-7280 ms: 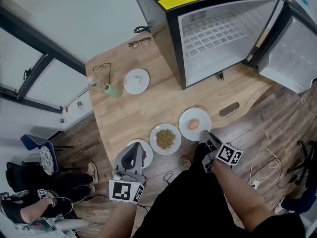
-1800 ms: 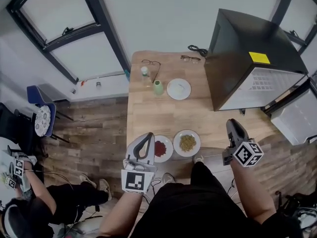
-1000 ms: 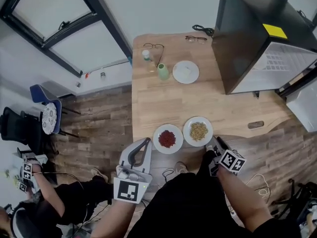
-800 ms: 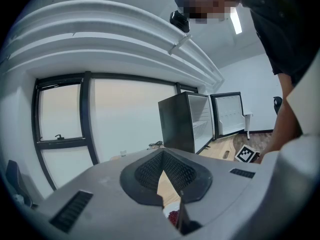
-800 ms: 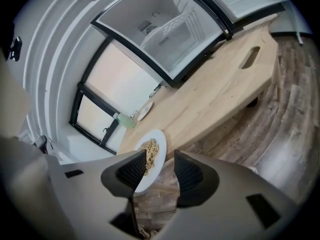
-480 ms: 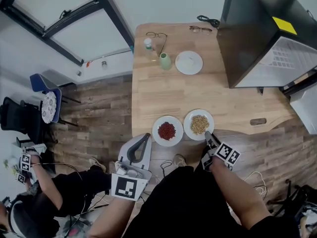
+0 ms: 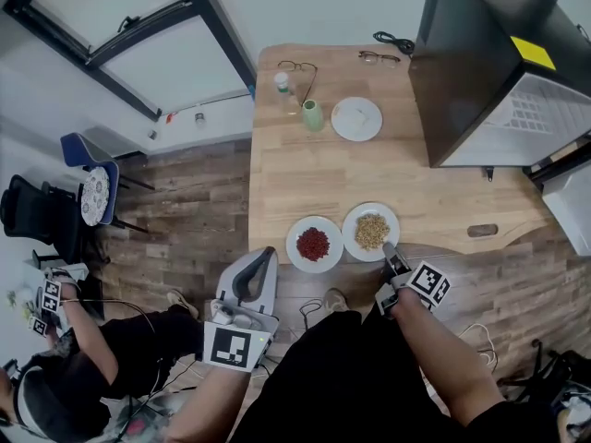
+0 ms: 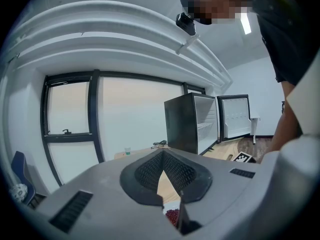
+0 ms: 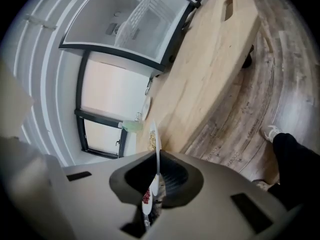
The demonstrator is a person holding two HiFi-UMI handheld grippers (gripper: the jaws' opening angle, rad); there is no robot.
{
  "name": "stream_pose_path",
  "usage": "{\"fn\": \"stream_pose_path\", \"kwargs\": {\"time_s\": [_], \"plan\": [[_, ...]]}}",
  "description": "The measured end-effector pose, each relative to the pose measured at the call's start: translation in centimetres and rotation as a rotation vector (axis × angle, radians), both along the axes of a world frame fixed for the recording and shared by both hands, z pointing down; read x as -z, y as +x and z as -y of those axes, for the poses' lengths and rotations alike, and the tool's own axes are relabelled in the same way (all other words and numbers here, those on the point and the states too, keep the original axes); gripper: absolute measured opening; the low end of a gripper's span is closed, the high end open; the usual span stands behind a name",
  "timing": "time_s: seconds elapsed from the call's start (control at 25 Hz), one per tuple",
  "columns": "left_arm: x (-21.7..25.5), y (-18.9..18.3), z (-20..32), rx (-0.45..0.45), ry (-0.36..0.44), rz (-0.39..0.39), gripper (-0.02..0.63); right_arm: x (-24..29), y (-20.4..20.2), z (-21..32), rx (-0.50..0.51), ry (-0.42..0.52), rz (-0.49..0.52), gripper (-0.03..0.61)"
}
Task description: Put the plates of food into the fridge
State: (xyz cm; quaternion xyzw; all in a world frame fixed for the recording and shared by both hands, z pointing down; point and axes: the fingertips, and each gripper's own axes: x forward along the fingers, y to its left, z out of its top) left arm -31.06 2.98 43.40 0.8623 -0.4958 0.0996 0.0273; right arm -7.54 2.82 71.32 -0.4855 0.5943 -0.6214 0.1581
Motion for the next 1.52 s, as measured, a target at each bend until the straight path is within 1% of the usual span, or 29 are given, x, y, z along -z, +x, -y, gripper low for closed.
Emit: {"fn": "stream_pose_path", "kwargs": {"time_s": [0.24,0.36,0.44,0.52,0.64,0.84,1.0,1.16,1.28,1.4,1.52], "plan": [[0.7,1.6,0.6,-0.026,0.015,-0.016,0.003,2.9,1.2,1.0,-0.020,0.064,0.032,0.031],[1.2,2.5,1.1,-0.041,0.039,-0.014,0.003,4.3,2.4,1.3,-0.035,0.081,0.039,0.031],[1.7,3.3,1.4,-0.046,0.045,-0.029,0.003,5.3,3.4,1.4,-0.040,0.090,0.036,0.031],[1.9,4.0,1.8,-0.062,0.068,-0.023,0.003,6.3,4.6,1.5,-0.046,0.100,0.030,0.031],[2.0,5.3,2.8,-0.077,0.081,-0.021,0.003,7.7,6.9,2.1,-0.069,0.106,0.026,0.031],[3.1,8.8,5.2,-0.099,0.109,-0.069,0.003,10.8,11.8,3.0,-0.114,0.139,-0.001,0.031],[3.8,11.7,7.2,-0.124,0.134,-0.089,0.003,13.3,15.3,3.6,-0.139,0.159,-0.031,0.031],[4.0,14.5,9.1,-0.140,0.122,-0.097,0.003,15.0,18.7,4.3,-0.173,0.181,-0.054,0.031],[4.1,15.9,10.3,-0.151,0.119,-0.099,0.003,15.5,20.9,4.7,-0.216,0.188,-0.041,0.031],[3.9,17.5,11.8,-0.165,0.120,-0.099,0.003,16.4,23.4,5.6,-0.274,0.214,-0.014,0.031],[3.8,19.4,12.7,-0.181,0.119,-0.096,0.003,17.3,26.2,6.2,-0.307,0.235,-0.029,0.031]]}}
